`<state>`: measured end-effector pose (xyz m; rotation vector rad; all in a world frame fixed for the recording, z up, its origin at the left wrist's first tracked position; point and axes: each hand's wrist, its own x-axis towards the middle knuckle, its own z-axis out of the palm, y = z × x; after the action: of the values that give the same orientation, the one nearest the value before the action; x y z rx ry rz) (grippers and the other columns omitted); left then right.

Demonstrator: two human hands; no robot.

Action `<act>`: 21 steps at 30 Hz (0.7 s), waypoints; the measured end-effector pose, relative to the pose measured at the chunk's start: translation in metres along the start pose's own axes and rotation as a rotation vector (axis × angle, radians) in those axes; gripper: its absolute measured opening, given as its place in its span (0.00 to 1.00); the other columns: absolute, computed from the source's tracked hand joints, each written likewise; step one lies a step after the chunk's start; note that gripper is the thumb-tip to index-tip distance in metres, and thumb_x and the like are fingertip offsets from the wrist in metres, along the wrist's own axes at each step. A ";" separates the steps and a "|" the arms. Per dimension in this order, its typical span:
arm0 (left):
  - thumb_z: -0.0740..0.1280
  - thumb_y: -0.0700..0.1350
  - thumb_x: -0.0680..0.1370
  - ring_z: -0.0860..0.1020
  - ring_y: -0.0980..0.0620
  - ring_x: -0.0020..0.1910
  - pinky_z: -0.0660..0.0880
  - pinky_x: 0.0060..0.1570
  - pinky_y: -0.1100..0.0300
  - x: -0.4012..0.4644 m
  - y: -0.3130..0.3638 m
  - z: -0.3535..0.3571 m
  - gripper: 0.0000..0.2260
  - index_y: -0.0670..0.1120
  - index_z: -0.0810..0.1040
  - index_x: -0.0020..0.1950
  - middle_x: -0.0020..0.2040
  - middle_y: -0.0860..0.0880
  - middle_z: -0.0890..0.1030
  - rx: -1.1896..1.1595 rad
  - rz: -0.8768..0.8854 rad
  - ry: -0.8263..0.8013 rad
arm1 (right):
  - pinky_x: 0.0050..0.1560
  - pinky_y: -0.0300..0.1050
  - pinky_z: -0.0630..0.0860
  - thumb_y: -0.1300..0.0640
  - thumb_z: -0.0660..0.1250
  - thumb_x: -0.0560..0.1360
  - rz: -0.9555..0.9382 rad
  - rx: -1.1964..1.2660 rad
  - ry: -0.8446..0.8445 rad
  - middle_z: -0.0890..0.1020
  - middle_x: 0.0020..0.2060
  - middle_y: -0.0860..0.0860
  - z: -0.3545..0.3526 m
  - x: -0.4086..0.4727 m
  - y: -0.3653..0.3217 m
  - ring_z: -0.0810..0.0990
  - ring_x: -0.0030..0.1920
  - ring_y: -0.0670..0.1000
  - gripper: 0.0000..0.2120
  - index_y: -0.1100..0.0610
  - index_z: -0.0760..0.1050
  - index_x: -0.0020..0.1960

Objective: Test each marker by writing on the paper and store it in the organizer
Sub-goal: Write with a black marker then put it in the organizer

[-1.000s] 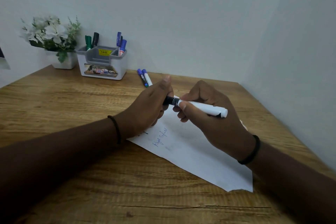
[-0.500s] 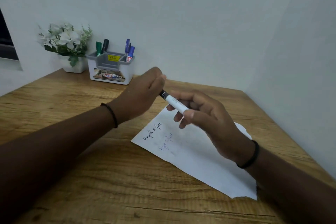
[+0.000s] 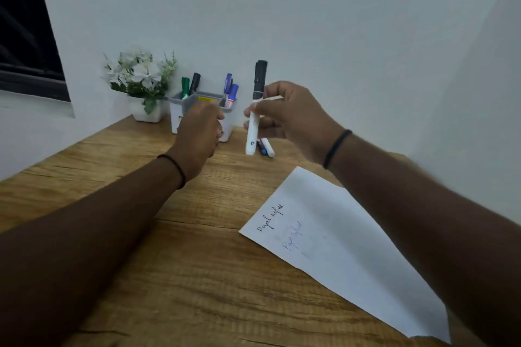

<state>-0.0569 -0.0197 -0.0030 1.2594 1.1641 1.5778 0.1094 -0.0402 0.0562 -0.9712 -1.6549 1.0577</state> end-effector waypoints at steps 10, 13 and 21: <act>0.57 0.43 0.78 0.63 0.55 0.22 0.59 0.20 0.67 0.027 -0.018 -0.021 0.08 0.45 0.71 0.41 0.30 0.48 0.69 0.095 0.040 0.102 | 0.44 0.58 0.84 0.65 0.70 0.71 -0.377 -0.272 0.297 0.76 0.29 0.50 0.026 0.109 0.019 0.81 0.35 0.53 0.31 0.50 0.64 0.70; 0.57 0.44 0.80 0.64 0.55 0.23 0.59 0.19 0.68 0.034 -0.025 -0.022 0.10 0.46 0.72 0.40 0.30 0.48 0.70 0.114 0.052 0.121 | 0.43 0.52 0.83 0.66 0.70 0.71 -0.445 -0.312 0.362 0.77 0.29 0.50 0.033 0.129 0.022 0.80 0.32 0.47 0.29 0.51 0.65 0.68; 0.58 0.46 0.79 0.65 0.55 0.28 0.60 0.26 0.59 0.048 -0.042 -0.024 0.09 0.47 0.73 0.41 0.32 0.50 0.72 0.204 0.076 0.171 | 0.41 0.47 0.82 0.64 0.71 0.72 -0.343 -0.499 0.363 0.82 0.39 0.55 0.039 0.168 0.050 0.83 0.37 0.54 0.19 0.55 0.68 0.58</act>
<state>-0.0880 0.0323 -0.0330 1.3326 1.4302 1.6816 0.0337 0.1221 0.0471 -1.0644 -1.7229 0.2199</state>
